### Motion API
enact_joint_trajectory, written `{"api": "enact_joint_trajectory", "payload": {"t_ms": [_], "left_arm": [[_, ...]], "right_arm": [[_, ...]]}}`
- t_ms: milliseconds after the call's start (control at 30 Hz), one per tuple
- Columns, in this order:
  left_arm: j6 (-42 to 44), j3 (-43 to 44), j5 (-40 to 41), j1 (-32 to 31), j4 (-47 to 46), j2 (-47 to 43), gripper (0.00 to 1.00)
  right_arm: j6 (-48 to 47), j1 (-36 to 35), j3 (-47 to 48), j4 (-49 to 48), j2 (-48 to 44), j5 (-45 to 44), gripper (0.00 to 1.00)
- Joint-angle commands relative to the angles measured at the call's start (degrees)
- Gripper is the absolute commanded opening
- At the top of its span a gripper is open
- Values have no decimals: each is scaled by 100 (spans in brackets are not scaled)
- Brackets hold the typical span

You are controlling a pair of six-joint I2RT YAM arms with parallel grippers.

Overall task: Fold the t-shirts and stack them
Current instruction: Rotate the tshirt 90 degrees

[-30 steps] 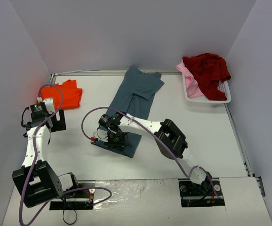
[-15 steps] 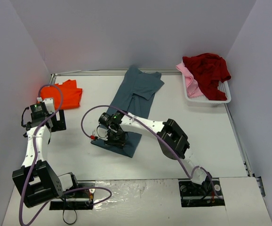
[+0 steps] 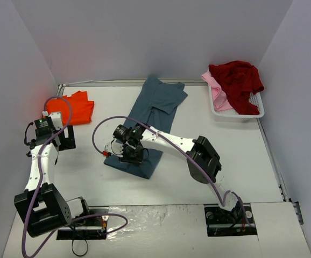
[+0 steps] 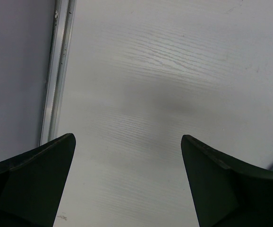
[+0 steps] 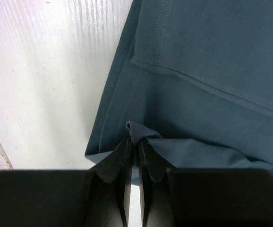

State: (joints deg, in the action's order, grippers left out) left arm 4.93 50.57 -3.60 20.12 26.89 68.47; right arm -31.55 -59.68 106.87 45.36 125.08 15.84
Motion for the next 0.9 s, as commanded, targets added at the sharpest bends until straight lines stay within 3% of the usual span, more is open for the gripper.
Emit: {"api": "enact_joint_trajectory", "payload": {"t_ms": [0,867], "left_arm": [[17,270,-27,45,53,-132,94],[34,278,-54,36,62,-97,94]], "right_arm": [[-9,-26,-70,254,-414,-63,5],[-185,-105,-289,236,-853,-125,0]]}}
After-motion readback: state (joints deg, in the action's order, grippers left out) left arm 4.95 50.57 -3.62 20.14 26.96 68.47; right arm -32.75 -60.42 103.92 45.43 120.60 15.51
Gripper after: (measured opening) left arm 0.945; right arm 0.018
